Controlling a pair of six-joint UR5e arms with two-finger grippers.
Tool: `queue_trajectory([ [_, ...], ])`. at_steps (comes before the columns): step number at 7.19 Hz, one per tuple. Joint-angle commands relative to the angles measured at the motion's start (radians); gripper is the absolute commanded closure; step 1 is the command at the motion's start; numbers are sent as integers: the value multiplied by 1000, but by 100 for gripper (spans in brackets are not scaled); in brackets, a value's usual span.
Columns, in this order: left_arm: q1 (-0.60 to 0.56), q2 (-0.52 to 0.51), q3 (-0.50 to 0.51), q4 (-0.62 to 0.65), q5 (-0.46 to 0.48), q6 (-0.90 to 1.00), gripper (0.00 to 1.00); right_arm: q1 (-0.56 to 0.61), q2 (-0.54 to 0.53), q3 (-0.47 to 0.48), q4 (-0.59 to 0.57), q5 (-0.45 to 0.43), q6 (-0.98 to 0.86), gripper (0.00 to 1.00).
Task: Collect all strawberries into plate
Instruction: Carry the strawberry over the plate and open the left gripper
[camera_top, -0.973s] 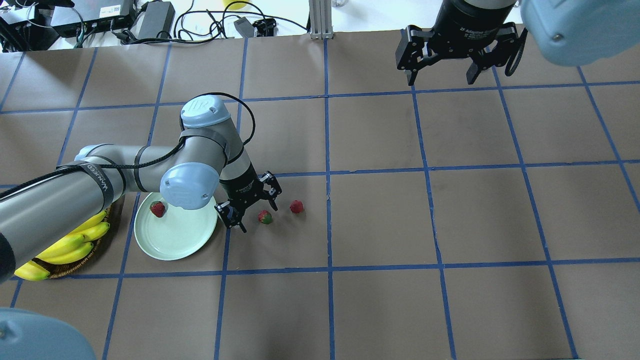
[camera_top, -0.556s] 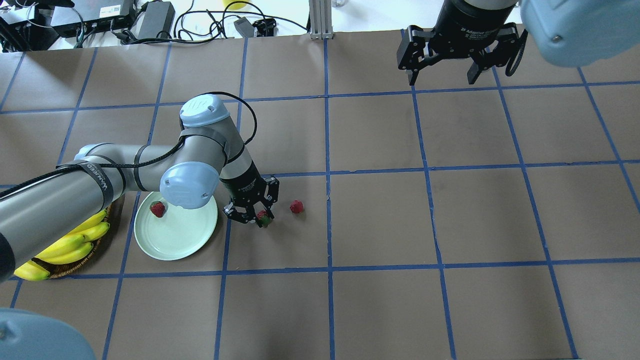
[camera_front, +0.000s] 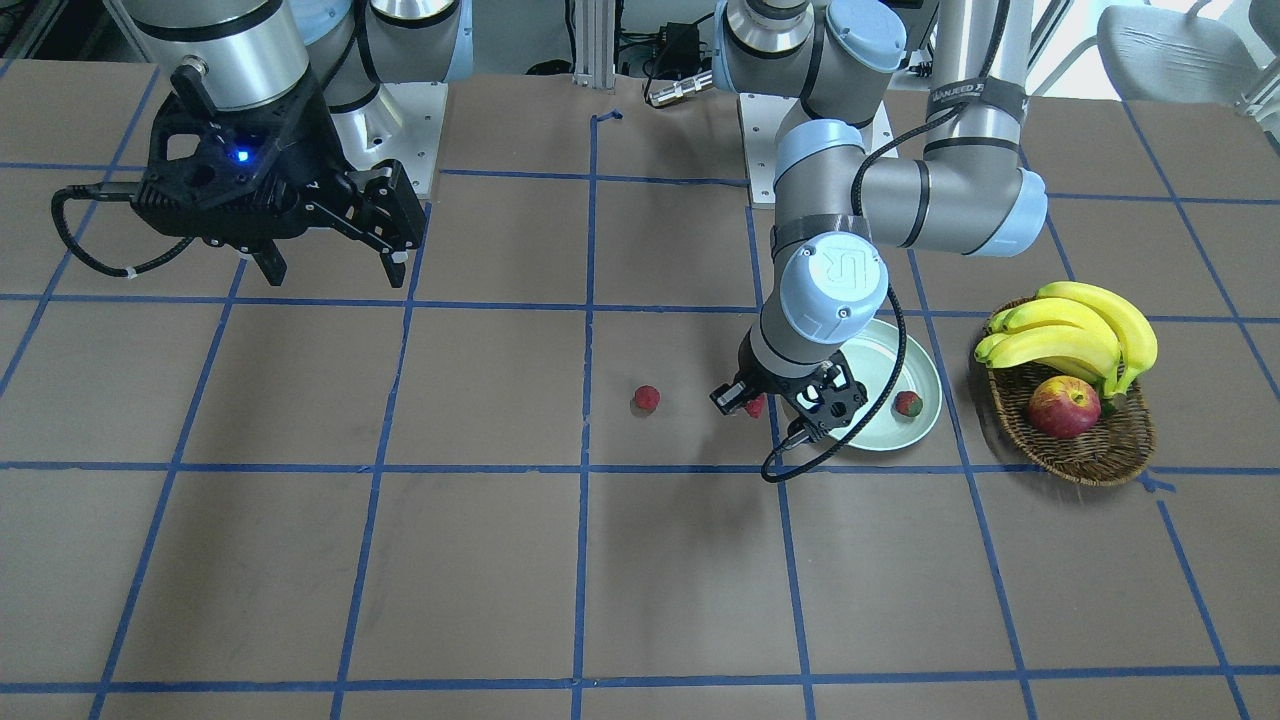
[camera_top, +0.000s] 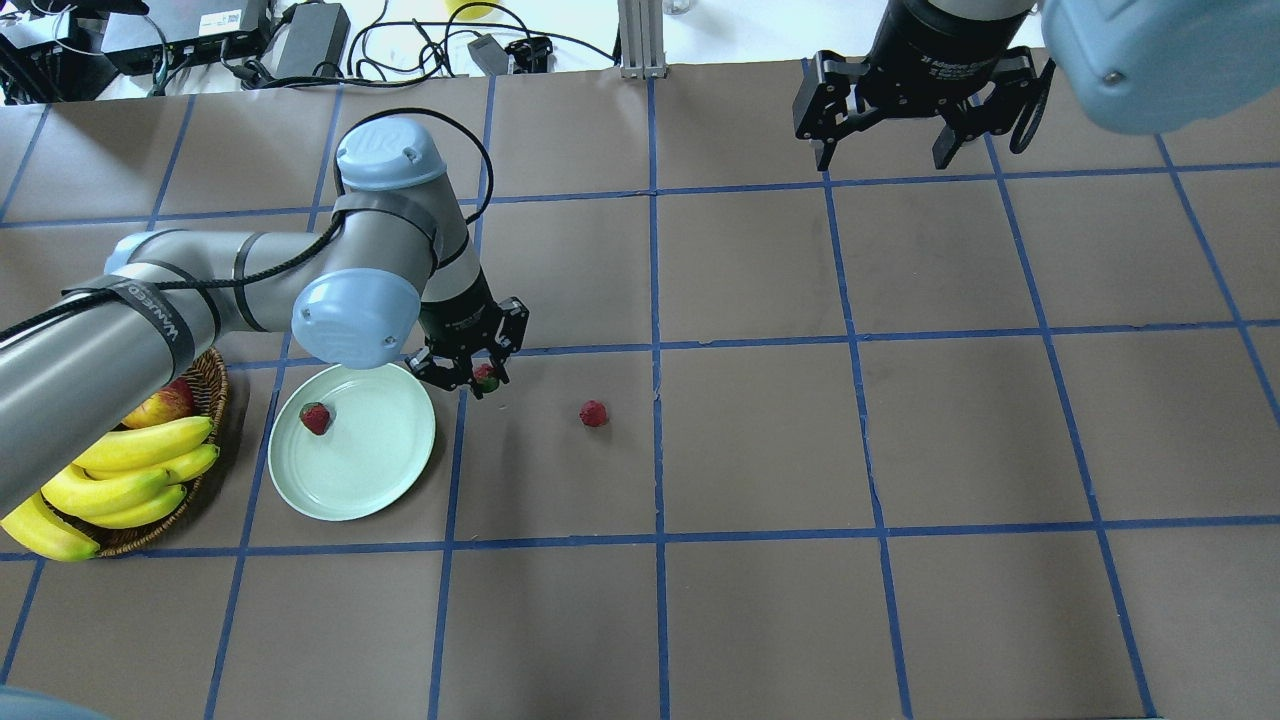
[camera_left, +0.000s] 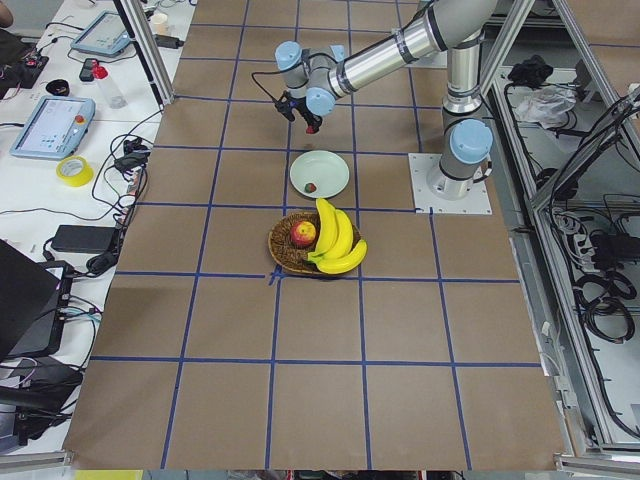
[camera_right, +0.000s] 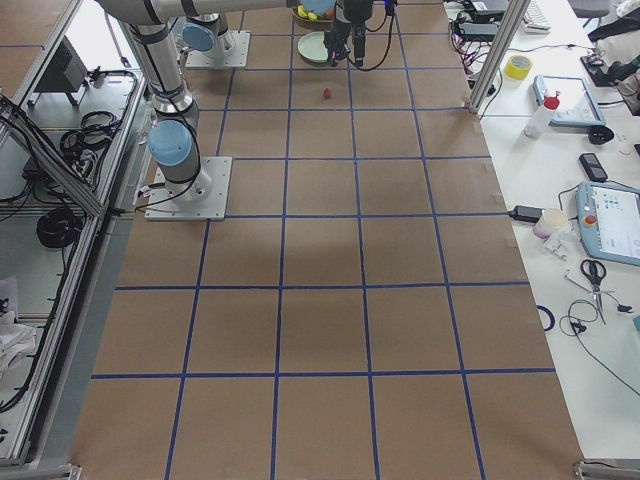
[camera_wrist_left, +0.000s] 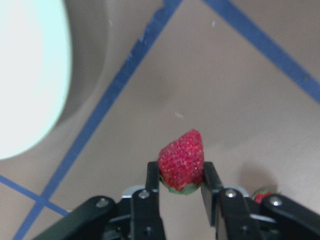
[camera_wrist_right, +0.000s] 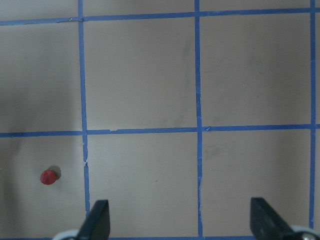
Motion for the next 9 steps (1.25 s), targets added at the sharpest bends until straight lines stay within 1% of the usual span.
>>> queue_trajectory([
  [1, 89, 9, 75, -117, 101, 149, 100, 1, 1, 0, 0, -4, -1, 0],
  [2, 141, 8, 44, -127, 100, 178, 100, -1, 1, 0, 0, -3, -1, 0],
  [3, 163, 8, -5, -122, 106, 276, 100, 1, 1, 0, 0, -3, -1, 0],
  [4, 210, 6, -46, -112, 103, 309, 100, 1, 1, 0, 1, -4, -1, 0],
  [6, 238, 5, -62, -110, 101, 343, 100, -1, 1, 0, 0, -6, -1, 0],
  [7, 240, 5, -65, -112, 103, 387, 62, -1, 1, 0, 0, -7, -2, 0],
  [8, 240, 8, -66, -119, 103, 395, 4, -1, 1, 0, -2, -3, -2, 0],
  [9, 232, 15, -66, -118, 104, 393, 0, -1, 1, 0, -2, -3, -2, 0],
])
